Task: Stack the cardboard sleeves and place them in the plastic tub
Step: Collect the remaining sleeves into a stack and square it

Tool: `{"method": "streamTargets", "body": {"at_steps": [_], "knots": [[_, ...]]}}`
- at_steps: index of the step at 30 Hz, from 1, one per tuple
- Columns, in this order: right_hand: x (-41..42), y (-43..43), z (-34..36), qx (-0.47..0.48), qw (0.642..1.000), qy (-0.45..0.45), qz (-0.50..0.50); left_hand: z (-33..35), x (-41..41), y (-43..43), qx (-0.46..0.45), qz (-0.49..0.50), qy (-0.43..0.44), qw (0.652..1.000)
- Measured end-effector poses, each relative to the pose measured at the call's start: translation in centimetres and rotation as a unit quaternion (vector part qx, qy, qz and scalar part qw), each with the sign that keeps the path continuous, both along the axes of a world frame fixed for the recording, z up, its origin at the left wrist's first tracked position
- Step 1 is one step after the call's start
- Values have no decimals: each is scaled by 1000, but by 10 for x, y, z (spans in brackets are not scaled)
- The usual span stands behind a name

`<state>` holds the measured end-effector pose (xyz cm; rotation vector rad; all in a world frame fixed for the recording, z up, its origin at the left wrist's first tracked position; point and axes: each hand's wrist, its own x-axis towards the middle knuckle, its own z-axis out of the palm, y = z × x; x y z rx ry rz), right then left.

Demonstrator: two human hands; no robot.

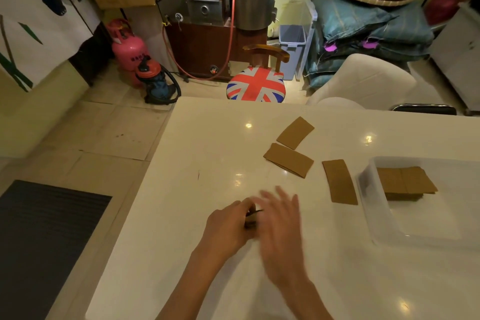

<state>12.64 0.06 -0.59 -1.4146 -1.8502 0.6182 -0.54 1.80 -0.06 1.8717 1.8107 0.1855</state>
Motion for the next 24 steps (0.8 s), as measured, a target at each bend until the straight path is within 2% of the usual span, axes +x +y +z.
{"method": "streamTargets", "body": {"at_steps": [3, 6, 8, 10, 14, 16, 17, 20, 23, 24], "knots": [[-10, -3, -16, 6, 996, -80, 50, -2, -18, 0, -39, 5, -11, 999], [2, 5, -19, 24, 993, -104, 60, -7, -35, -6, -87, 36, -114, 989], [0, 8, -17, 40, 992, -48, 112, -12, -36, -11, -67, 61, -151, 984], [2, 8, -14, 46, 991, 18, 126, -14, -34, -12, -44, 68, -140, 987], [37, 7, -24, 88, 996, -3, 32, -12, -30, -9, -9, 28, -60, 998], [53, 2, -18, 43, 990, 125, -42, -13, -25, -9, 9, 9, -49, 999], [60, 1, -12, -7, 972, 216, -88, -14, -23, -9, 15, 3, -48, 999], [72, 4, 6, -93, 868, 458, -167, -17, -18, -8, 34, -7, -42, 999], [78, 18, 18, -128, 745, 641, -135, -19, -15, -5, 43, -19, -42, 998], [75, 22, 17, -145, 727, 659, -127, -20, -14, -4, 41, -23, -42, 998]]}}
